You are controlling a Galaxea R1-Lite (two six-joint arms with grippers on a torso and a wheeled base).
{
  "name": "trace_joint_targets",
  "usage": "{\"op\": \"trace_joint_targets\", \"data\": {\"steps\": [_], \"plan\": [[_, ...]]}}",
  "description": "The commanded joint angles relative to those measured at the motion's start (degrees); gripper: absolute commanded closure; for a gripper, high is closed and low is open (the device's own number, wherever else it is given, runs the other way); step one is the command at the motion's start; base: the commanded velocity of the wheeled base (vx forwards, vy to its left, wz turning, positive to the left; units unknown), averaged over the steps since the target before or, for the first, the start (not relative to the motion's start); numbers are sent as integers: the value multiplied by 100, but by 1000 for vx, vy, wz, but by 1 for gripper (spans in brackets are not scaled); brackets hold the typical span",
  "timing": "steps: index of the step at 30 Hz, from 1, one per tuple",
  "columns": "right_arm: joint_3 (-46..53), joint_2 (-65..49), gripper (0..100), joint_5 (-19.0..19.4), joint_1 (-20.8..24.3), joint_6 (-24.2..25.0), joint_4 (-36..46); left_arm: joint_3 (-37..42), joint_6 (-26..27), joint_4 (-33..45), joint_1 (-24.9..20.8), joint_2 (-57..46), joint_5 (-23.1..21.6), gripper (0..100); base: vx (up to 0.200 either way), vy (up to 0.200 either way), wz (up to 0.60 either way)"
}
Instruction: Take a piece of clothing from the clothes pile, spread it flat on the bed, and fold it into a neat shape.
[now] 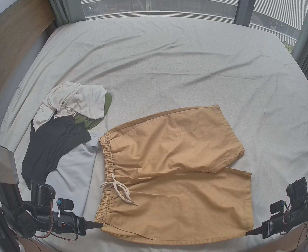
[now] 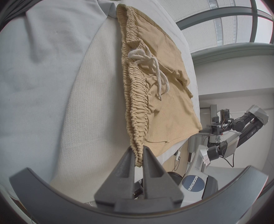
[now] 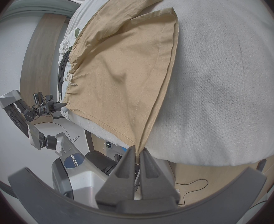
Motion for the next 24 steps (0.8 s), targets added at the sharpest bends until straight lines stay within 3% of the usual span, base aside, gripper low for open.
{"op": "trace_joint_targets", "data": {"steps": [1,9,11,17,24], "plan": [[99,-232,100,25,2,2,-28,92,45,12,111,-290,-44,100,0,0,0],[72,-294,100,78,-60,19,-810,101,-25,-384,225,-633,-431,100,0,0,0],[64,-294,100,69,-68,81,-1346,101,-78,-603,234,-642,-448,100,0,0,0],[-139,-320,100,69,-60,511,-2207,101,-693,-1210,163,-888,-457,100,0,0,0],[-473,-452,100,78,99,880,-2418,101,-1097,-1728,155,-1292,-738,100,0,0,0]]}}
